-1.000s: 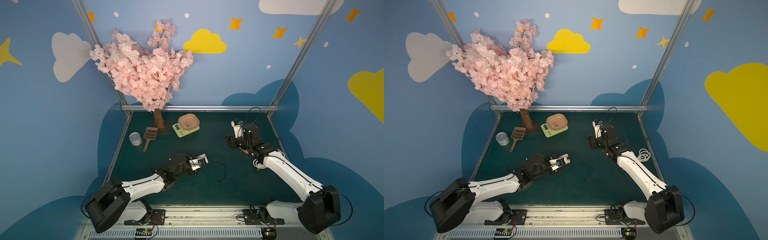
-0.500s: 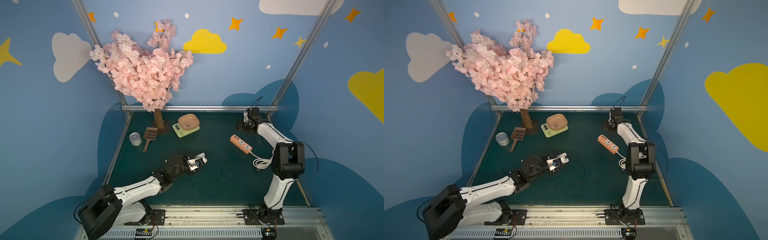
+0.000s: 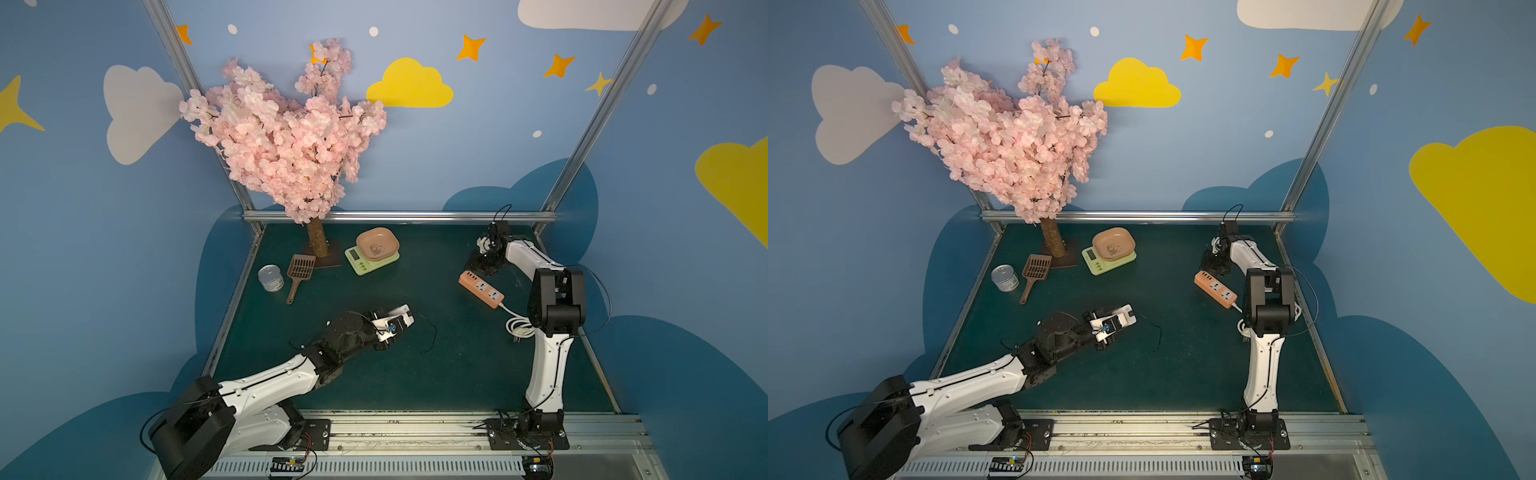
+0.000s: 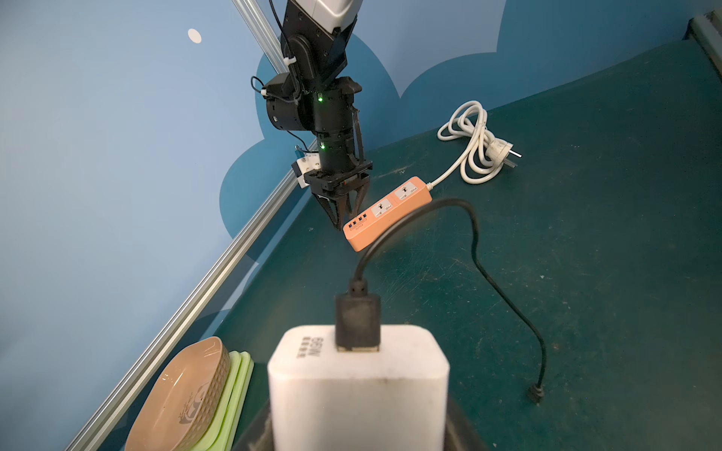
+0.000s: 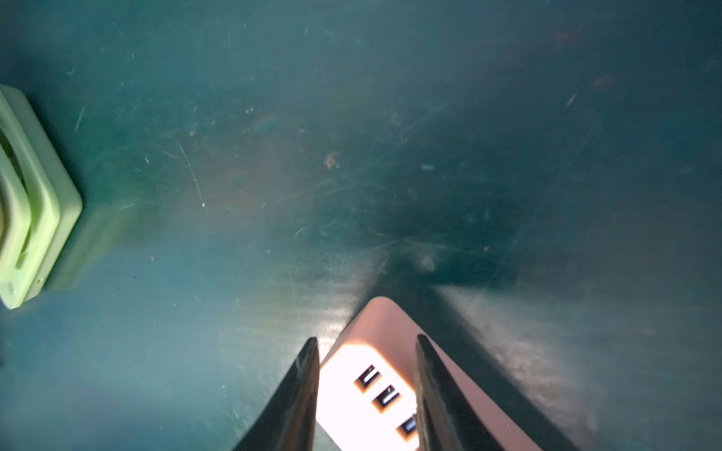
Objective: Charge the electronic scale
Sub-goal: Move the socket to the center of the board.
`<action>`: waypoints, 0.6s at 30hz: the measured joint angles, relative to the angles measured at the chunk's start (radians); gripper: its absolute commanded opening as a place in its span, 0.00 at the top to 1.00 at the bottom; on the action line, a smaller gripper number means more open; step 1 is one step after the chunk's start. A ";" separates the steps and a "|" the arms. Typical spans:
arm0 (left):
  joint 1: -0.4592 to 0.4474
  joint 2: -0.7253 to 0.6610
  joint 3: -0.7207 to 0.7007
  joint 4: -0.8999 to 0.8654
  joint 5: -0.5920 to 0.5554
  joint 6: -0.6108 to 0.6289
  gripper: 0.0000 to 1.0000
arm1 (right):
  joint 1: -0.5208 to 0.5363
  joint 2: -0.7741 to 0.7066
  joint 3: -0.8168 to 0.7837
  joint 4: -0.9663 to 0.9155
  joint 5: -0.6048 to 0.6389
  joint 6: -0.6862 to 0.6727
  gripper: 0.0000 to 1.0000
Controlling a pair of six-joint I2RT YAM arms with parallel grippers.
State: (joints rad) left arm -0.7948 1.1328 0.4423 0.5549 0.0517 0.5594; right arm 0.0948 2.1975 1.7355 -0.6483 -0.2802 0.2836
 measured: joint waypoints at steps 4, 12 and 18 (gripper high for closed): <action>0.000 -0.023 -0.015 -0.005 0.002 -0.004 0.66 | 0.003 0.000 -0.016 0.010 -0.025 -0.005 0.62; 0.000 -0.021 -0.015 -0.006 0.003 -0.006 0.66 | 0.068 -0.035 -0.135 0.027 -0.065 -0.038 0.65; 0.000 -0.018 -0.015 -0.008 0.021 -0.014 0.66 | 0.142 -0.142 -0.298 0.031 -0.100 -0.046 0.65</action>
State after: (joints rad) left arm -0.7952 1.1145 0.4271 0.5468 0.0723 0.5453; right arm 0.2367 2.0556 1.4372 -0.6170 -0.3801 0.2379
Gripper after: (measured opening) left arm 0.516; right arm 0.352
